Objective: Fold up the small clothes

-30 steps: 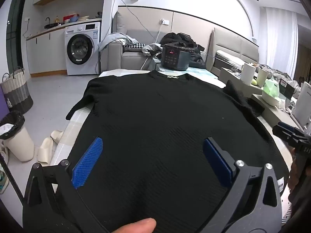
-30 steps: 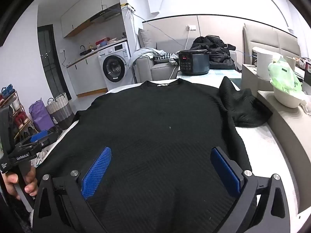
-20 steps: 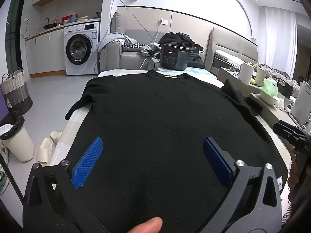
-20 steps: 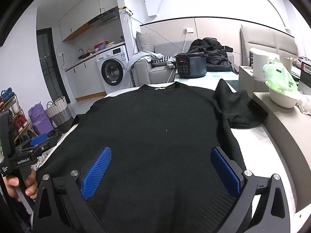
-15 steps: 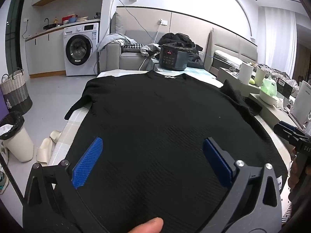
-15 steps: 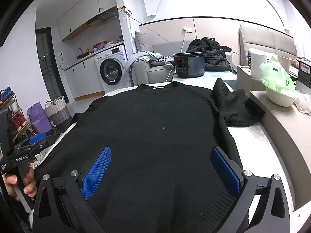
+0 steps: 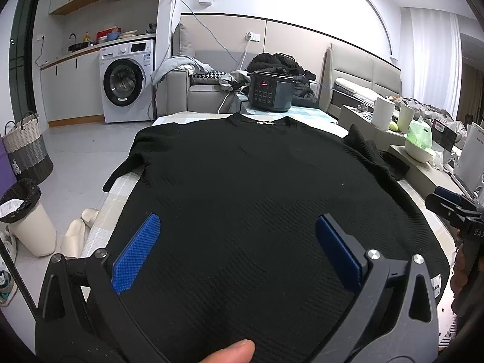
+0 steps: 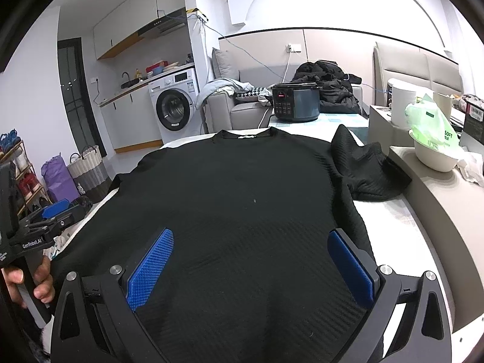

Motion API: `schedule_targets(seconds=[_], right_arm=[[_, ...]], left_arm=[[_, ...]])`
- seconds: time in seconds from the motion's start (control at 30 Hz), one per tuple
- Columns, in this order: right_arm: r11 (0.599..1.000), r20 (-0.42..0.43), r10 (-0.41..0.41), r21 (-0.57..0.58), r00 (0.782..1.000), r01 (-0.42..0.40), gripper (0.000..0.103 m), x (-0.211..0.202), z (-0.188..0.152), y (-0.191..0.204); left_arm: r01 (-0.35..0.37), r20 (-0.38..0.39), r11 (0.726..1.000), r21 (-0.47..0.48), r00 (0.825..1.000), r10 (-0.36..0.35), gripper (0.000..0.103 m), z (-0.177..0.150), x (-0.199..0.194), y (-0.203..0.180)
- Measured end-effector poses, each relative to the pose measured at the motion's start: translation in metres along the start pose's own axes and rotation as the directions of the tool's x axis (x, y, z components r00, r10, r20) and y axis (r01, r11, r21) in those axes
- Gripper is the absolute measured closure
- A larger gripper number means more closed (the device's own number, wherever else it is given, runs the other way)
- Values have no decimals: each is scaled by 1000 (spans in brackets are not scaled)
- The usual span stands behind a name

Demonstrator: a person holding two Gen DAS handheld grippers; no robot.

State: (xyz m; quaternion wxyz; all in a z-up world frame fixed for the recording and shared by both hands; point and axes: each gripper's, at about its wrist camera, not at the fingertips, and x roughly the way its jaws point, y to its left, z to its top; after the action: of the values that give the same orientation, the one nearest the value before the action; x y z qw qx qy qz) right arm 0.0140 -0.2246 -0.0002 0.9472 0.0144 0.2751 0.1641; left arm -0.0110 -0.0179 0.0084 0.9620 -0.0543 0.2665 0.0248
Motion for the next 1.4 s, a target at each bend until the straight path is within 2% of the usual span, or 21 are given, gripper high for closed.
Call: schedule_targets(seconds=[0.4,0.6,1.4], right_arm=[[1000,-10,-5,-1,1000,5,0,5,0,0],[1000,-57,-13,-8,998,13,0,16,0,1],[999,-63,-33,-44,998,30,0,18,0,7]], left_arm=[[0,-7,1000,-6,1000,0,1,2,2,2],[10,-20,1000,-25,1000,-10,1,2,7,7],[12,-22,1000,-23,1000,-12,1,1,15,13]])
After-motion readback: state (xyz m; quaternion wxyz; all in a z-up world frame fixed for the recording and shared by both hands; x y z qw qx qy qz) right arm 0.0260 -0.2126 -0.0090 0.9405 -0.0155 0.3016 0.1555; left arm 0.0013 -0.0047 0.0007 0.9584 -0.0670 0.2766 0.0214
